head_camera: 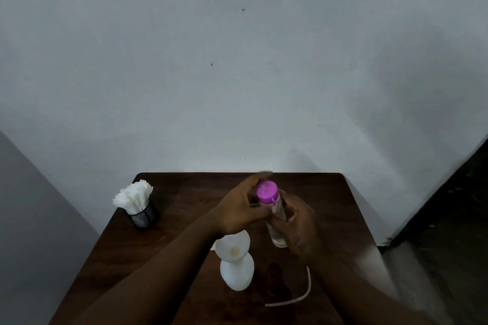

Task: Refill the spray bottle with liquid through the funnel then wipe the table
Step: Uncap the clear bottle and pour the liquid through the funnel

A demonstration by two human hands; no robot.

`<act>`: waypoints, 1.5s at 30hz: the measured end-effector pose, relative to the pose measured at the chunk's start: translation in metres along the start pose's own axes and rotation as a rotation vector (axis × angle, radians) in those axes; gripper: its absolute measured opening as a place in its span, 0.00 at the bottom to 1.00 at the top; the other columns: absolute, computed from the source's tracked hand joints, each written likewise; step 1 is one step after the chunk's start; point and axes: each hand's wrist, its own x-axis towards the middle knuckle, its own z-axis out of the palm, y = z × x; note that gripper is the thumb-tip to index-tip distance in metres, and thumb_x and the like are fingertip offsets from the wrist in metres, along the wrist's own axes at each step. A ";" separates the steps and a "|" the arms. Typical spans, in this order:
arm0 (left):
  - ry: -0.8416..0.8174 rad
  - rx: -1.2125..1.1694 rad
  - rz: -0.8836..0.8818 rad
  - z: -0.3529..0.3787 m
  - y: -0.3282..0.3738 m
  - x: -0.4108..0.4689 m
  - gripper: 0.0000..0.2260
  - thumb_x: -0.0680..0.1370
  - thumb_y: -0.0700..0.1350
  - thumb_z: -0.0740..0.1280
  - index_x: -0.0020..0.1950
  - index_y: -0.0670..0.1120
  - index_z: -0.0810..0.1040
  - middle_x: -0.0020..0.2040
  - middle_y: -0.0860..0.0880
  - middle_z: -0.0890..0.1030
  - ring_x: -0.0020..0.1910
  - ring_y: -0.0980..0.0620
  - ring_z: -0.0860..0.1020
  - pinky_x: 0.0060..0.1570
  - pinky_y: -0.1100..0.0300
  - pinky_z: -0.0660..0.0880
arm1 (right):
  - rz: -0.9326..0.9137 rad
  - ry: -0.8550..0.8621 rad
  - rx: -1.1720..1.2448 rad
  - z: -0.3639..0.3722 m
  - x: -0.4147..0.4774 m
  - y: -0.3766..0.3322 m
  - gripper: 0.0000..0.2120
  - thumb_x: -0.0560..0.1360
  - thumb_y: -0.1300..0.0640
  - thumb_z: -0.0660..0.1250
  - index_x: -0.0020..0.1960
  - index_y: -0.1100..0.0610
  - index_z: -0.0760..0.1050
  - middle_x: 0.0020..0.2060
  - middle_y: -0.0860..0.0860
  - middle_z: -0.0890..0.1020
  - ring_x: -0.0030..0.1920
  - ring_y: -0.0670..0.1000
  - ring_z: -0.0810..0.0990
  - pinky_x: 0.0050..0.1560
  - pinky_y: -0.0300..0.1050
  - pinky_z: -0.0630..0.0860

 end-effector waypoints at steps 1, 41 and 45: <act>0.004 -0.012 0.015 -0.001 -0.002 0.000 0.29 0.76 0.42 0.76 0.74 0.55 0.70 0.66 0.55 0.78 0.64 0.55 0.79 0.64 0.51 0.79 | 0.003 -0.004 -0.001 -0.001 0.000 0.001 0.16 0.70 0.47 0.76 0.53 0.33 0.76 0.46 0.35 0.82 0.49 0.38 0.81 0.50 0.42 0.79; 0.040 0.175 0.109 -0.002 0.002 0.008 0.21 0.75 0.44 0.77 0.63 0.49 0.71 0.57 0.53 0.80 0.56 0.54 0.81 0.54 0.52 0.82 | -0.013 -0.001 -0.009 0.001 0.002 0.001 0.25 0.68 0.54 0.79 0.53 0.31 0.74 0.47 0.32 0.81 0.50 0.33 0.79 0.47 0.24 0.72; 0.007 0.104 0.053 -0.003 0.002 0.010 0.32 0.71 0.47 0.80 0.69 0.52 0.66 0.61 0.53 0.79 0.59 0.55 0.81 0.58 0.54 0.81 | -0.013 -0.001 0.005 0.000 0.001 -0.003 0.20 0.68 0.47 0.78 0.53 0.31 0.74 0.47 0.28 0.80 0.51 0.33 0.79 0.48 0.23 0.71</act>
